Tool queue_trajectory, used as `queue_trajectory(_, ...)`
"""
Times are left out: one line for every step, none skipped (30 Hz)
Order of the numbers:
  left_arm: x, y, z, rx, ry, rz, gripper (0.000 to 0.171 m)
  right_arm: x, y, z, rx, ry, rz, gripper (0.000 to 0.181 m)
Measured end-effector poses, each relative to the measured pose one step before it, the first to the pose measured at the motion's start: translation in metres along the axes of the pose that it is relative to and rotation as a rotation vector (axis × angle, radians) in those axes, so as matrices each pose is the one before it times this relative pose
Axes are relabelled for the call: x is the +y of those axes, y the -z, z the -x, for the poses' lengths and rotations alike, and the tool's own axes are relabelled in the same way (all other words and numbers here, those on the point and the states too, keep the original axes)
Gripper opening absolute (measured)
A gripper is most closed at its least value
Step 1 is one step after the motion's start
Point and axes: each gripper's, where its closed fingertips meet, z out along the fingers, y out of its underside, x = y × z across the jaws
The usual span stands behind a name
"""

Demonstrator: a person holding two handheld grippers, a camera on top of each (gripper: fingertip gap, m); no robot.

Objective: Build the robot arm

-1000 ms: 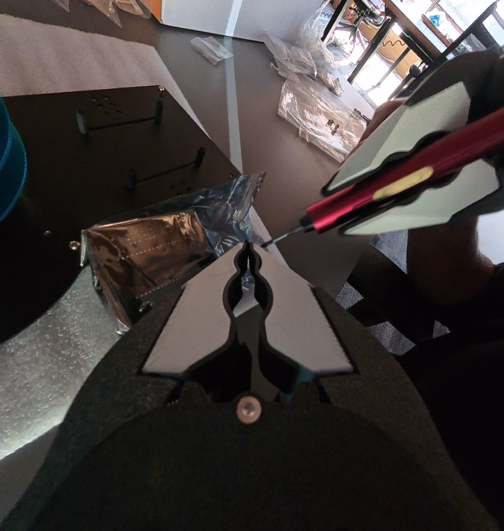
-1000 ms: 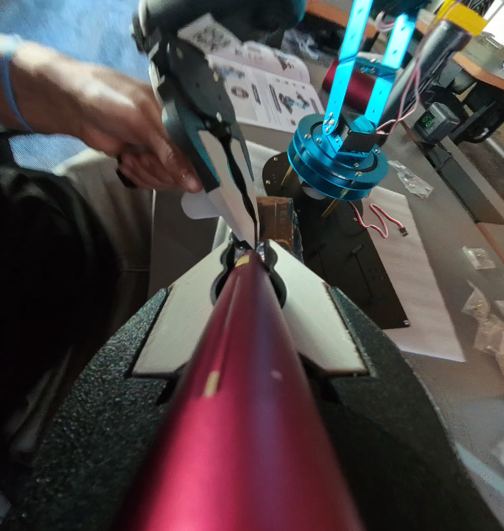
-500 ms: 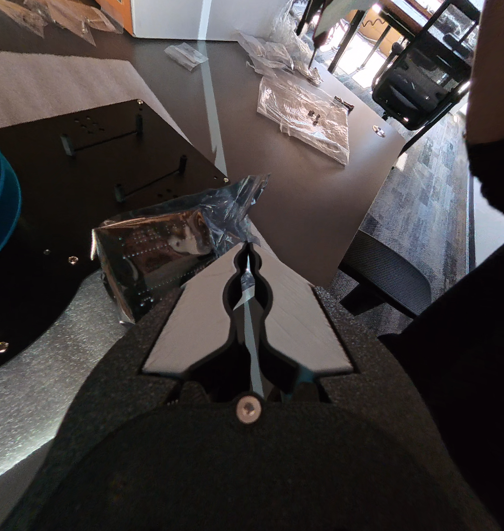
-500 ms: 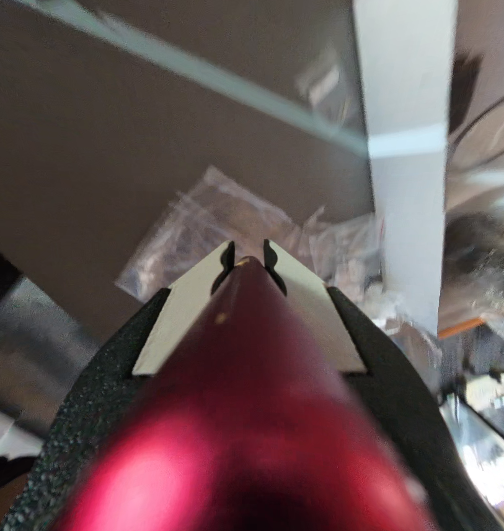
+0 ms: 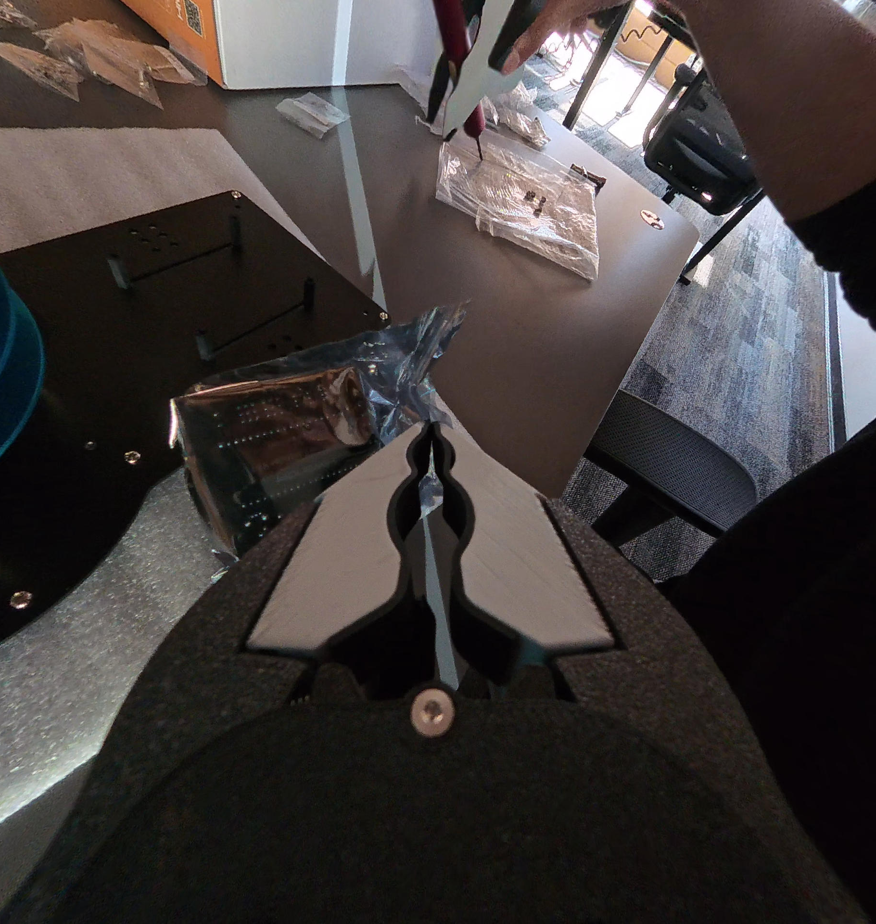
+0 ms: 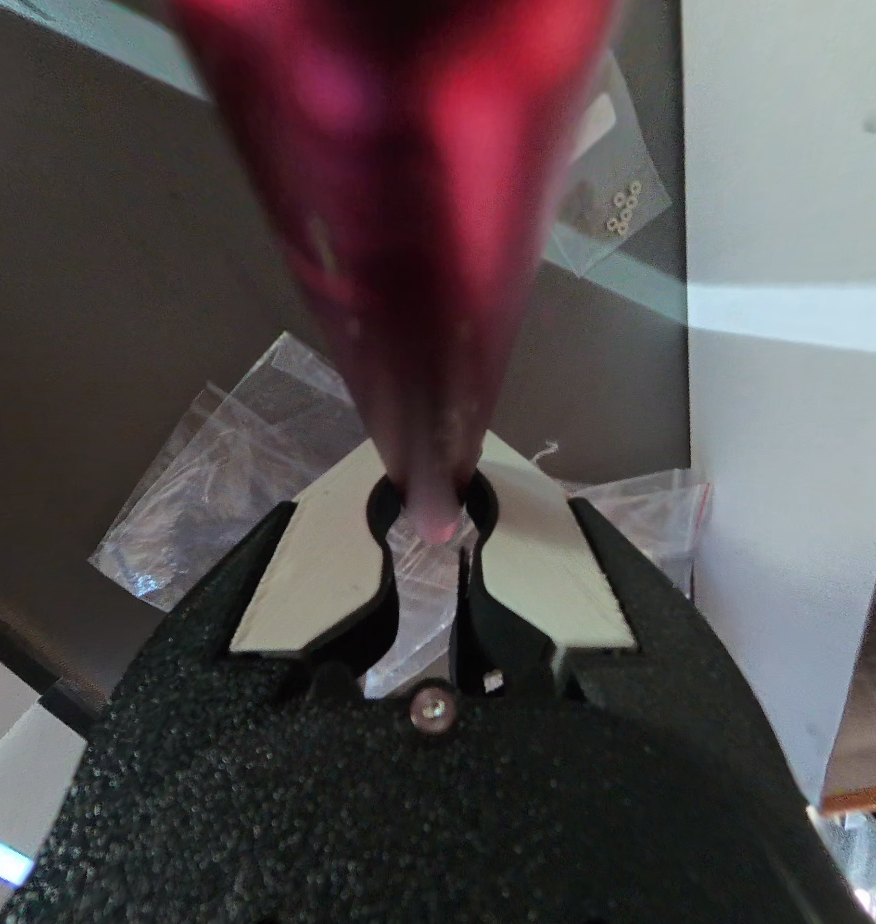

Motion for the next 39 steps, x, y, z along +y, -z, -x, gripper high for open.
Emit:
queue_trajectory(0.00033, -0.00031, 0.00001, -0.0011, -0.0007, 0.00061, 0.000, -0.00291, -0.00318, 0.00046, -0.0043, 0.0101, -0.0107, 0.019)
queue_trajectory(0.00030, -0.00027, -0.00003, -0.0015, -0.0011, 0.00079, 0.000, -0.00259, -0.00274, -0.00062, 0.0004, 0.0066, -0.0127, 0.019)
queue_trajectory(0.00024, -0.00030, 0.00013, -0.0025, -0.0012, 0.00035, 0.000, -0.00185, -0.00274, -0.00077, -0.0047, -0.0026, -0.0100, 0.019)
queue_trajectory(0.00007, -0.00036, 0.00003, -0.0020, -0.0013, 0.00007, 0.000, -0.00144, -0.00285, -0.00064, -0.0053, -0.0019, -0.0072, 0.019)
queue_trajectory(0.00004, -0.00048, -0.00027, -0.0012, -0.0019, 0.00075, 0.000, -0.00223, -0.00271, -0.00175, 0.0041, 0.0060, -0.0127, 0.019)
queue_trajectory(-0.00001, -0.00038, -0.00003, -0.0018, -0.0031, 0.00123, 0.000, -0.00168, -0.00286, -0.00161, 0.0038, 0.0070, -0.0087, 0.019)
queue_trajectory(-0.00016, -0.00052, 0.00012, -0.0028, -0.0034, 0.00051, 0.000, -0.00087, -0.00286, -0.00068, -0.0020, 0.0051, -0.0023, 0.019)
queue_trajectory(-0.00017, -0.00031, 0.00026, -0.0024, -0.0022, 0.00033, 0.000, -0.00026, -0.00301, 0.00075, -0.0139, 0.0021, 0.0009, 0.019)
queue_trajectory(-0.00023, -0.00038, 0.00002, -0.0006, -0.0010, 0.00046, 0.000, -0.00007, -0.00263, 0.00071, -0.0121, -0.0011, 0.0012, 0.019)
queue_trajectory(-0.00036, -0.00011, 0.00007, -0.0002, -0.0003, -0.00054, 0.000, -0.00133, -0.00052, -0.00036, -0.0039, 0.0030, -0.0085, 0.019)
queue_trajectory(-0.00039, -0.00005, 0.00015, -0.0002, 0.0005, -0.00178, 0.000, -0.00253, 0.00068, -0.00203, 0.0080, 0.0046, -0.0220, 0.019)
queue_trajectory(-0.00031, -0.00005, 0.00021, 0.0005, 0.0015, -0.00146, 0.000, -0.00217, 0.00053, -0.00149, 0.0039, -0.0016, -0.0202, 0.019)
queue_trajectory(0.00002, -0.00024, 0.00003, 0.0010, 0.0011, -0.00001, 0.000, -0.00220, 0.00027, -0.00128, 0.0002, -0.0050, -0.0224, 0.019)
queue_trajectory(0.00018, -0.00034, 0.00011, 0.0005, 0.0002, 0.00067, 0.000, -0.00297, 0.00015, -0.00111, 0.0011, 0.0010, -0.0325, 0.019)
queue_trajectory(0.00040, -0.00043, 0.00017, -0.0001, -0.0001, 0.00091, 0.000, -0.00329, -0.00028, -0.00010, -0.0018, 0.0059, -0.0378, 0.018)
queue_trajectory(0.00048, -0.00048, -0.00003, 0.0007, -0.0002, 0.00161, 0.000, -0.00165, -0.00096, 0.00088, -0.0086, 0.0048, -0.0296, 0.018)
queue_trajectory(0.00044, -0.00051, -0.00015, 0.0007, -0.0002, 0.00202, 0.000, 0.00103, -0.00143, 0.00034, -0.0077, -0.0012, -0.0108, 0.015)
queue_trajectory(0.00031, -0.00032, 0.00009, 0.0001, 0.0002, 0.00050, 0.000, 0.00316, -0.00220, 0.00019, -0.0037, 0.0003, 0.0038, 0.017)
queue_trajectory(0.00015, -0.00026, -0.00002, 0.0000, -0.0002, 0.00037, 0.000, -0.00319, 0.00088, -0.00055, -0.0001, -0.0063, -0.0326, 0.017)
queue_trajectory(0.00022, -0.00010, 0.00003, -0.0008, -0.0011, 0.00094, 0.000, 0.00084, -0.00018, -0.00039, 0.0014, -0.0033, -0.0039, 0.017)
queue_trajectory(0.00001, 0.00000, 0.00027, -0.0014, -0.0011, 0.00004, 0.000, 0.00054, -0.00043, 0.00015, -0.0008, -0.0021, -0.0048, 0.016)
queue_trajectory(-0.00018, 0.00009, 0.00012, -0.0003, -0.0001, -0.00084, 0.000, -0.00002, 0.00008, 0.00121, -0.0087, -0.0032, -0.0065, 0.016)
queue_trajectory(0.00008, 0.00005, 0.00005, 0.0003, 0.0005, -0.00014, 0.000, -0.00011, -0.00008, 0.00020, -0.0003, 0.0011, -0.0061, 0.016)
queue_trajectory(-0.00005, 0.00000, 0.00021, -0.0009, 0.0002, -0.00016, 0.000, 0.00022, 0.00010, 0.00001, -0.0001, 0.0020, -0.0018, 0.017)
queue_trajectory(0.00009, -0.00010, 0.00018, -0.0008, -0.0004, 0.00042, 0.000, -0.00008, 0.00018, 0.00046, -0.0028, -0.0006, 0.0009, 0.016)
queue_trajectory(0.00016, -0.00016, 0.00007, -0.0006, -0.0008, 0.00105, 0.000, 0.00044, -0.00032, 0.00056, -0.0035, -0.0007, 0.0057, 0.017)
queue_trajectory(0.00004, -0.00004, -0.00002, -0.0014, -0.0014, 0.00067, 0.000, 0.00003, -0.00007, -0.00015, 0.0002, -0.0016, 0.0053, 0.016)
queue_trajectory(0.00014, -0.00014, -0.00002, -0.0008, -0.0022, 0.00111, 0.000, -0.00018, -0.00004, -0.00009, -0.0017, -0.0052, 0.0059, 0.016)
queue_trajectory(0.00006, -0.00005, -0.00028, 0.0000, -0.0018, 0.00063, 0.000, -0.00015, -0.00004, -0.00002, -0.0009, 0.0002, 0.0055, 0.016)
queue_trajectory(0.00009, -0.00016, -0.00015, 0.0002, -0.0005, 0.00000, 0.000, -0.00014, -0.00005, -0.00004, 0.0016, 0.0045, 0.0045, 0.016)
queue_trajectory(-0.00002, -0.00004, -0.00013, 0.0001, 0.0003, -0.00035, 0.000, -0.00018, -0.00017, 0.00019, 0.0005, -0.0007, 0.0043, 0.016)
queue_trajectory(-0.00018, -0.00007, 0.00002, -0.0003, -0.0001, -0.00036, 0.000, -0.00013, -0.00012, 0.00003, -0.0013, -0.0031, 0.0043, 0.016)
queue_trajectory(0.00004, -0.00007, -0.00005, -0.0001, -0.0004, 0.00046, 0.000, -0.00014, -0.00010, -0.00002, -0.0040, -0.0042, 0.0044, 0.017)
queue_trajectory(0.00006, -0.00012, 0.00003, 0.0000, -0.0001, 0.00015, 0.000, -0.00029, -0.00009, -0.00002, -0.0028, -0.0009, 0.0022, 0.017)
queue_trajectory(-0.00017, -0.00006, 0.00000, -0.0002, 0.0000, -0.00029, 0.000, -0.00012, -0.00016, -0.00006, -0.0006, 0.0036, 0.0002, 0.017)
queue_trajectory(0.00011, -0.00012, -0.00006, 0.0002, -0.0006, 0.00036, 0.000, -0.00002, -0.00005, 0.00014, -0.0004, 0.0054, -0.0021, 0.017)
queue_trajectory(0.00010, 0.00000, -0.00009, -0.0004, -0.0007, 0.00034, 0.000, 0.00001, 0.00008, -0.00006, -0.0016, 0.0016, -0.0046, 0.017)
queue_trajectory(-0.00001, -0.00003, -0.00001, -0.0005, -0.0001, -0.00024, 0.000, 0.00000, -0.00002, 0.00027, -0.0045, -0.0040, -0.0063, 0.017)
queue_trajectory(0.00002, 0.00001, -0.00001, 0.0001, -0.0001, 0.00013, 0.000, 0.00001, 0.00012, 0.00021, -0.0060, -0.0047, -0.0074, 0.018)
